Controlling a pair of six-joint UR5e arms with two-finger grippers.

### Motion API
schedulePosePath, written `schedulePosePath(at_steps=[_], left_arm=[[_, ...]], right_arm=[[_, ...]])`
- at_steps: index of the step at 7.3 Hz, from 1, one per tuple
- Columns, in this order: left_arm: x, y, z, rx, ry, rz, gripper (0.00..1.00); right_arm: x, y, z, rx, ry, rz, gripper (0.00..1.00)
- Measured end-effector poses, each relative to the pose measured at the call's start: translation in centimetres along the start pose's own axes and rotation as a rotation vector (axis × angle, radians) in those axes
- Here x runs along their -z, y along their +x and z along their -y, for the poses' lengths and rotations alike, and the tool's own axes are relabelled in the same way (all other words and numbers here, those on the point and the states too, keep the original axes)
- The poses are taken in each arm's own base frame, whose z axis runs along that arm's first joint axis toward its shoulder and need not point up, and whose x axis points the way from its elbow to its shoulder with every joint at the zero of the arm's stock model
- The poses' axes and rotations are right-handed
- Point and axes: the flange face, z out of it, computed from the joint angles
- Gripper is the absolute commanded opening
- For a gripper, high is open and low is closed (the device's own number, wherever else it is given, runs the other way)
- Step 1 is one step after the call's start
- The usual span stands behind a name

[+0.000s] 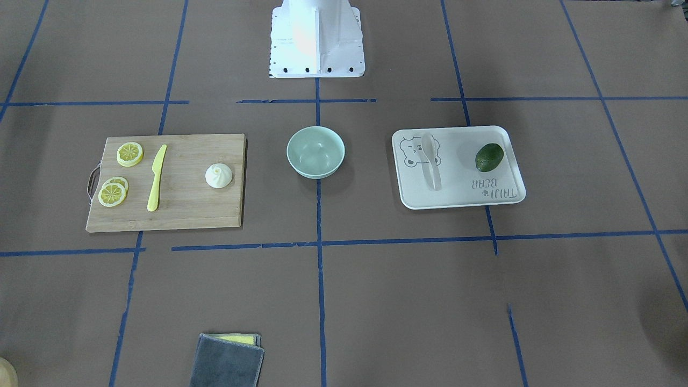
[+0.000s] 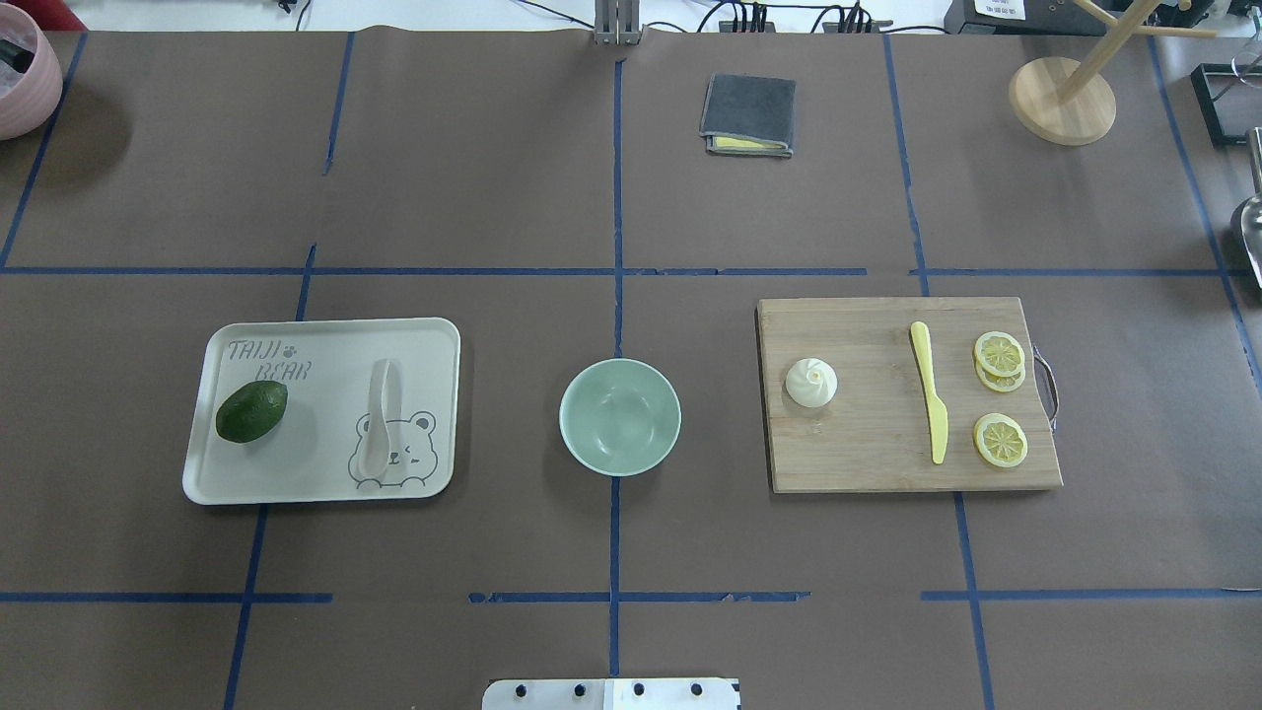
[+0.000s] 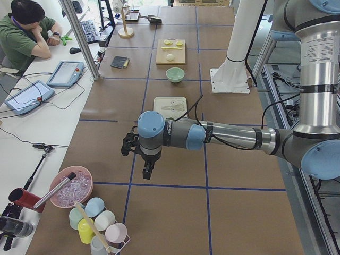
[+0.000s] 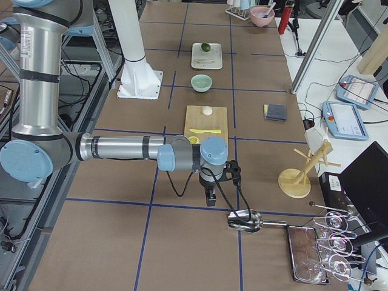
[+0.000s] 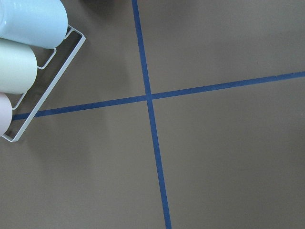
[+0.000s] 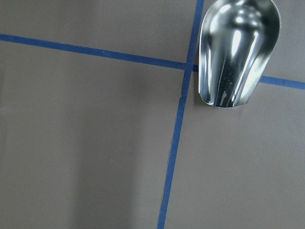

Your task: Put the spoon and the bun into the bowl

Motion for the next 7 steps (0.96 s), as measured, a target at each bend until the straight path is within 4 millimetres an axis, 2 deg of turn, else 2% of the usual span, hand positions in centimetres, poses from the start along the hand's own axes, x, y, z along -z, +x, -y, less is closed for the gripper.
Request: schedulePosePath(at_steps=[4,7], left_arm=[[0.6,1.1,0.6,-0.029,0.016,0.003,1.00],[1.1,4.0,3.4,-0.168,0.103,0.010,1.00]], right_arm=[[0.4,-0.4,0.5,0.042,0.041,-0.002,1.00],[1.9,-1.7,2.2,0.146,0.155,-0.027,1.00]])
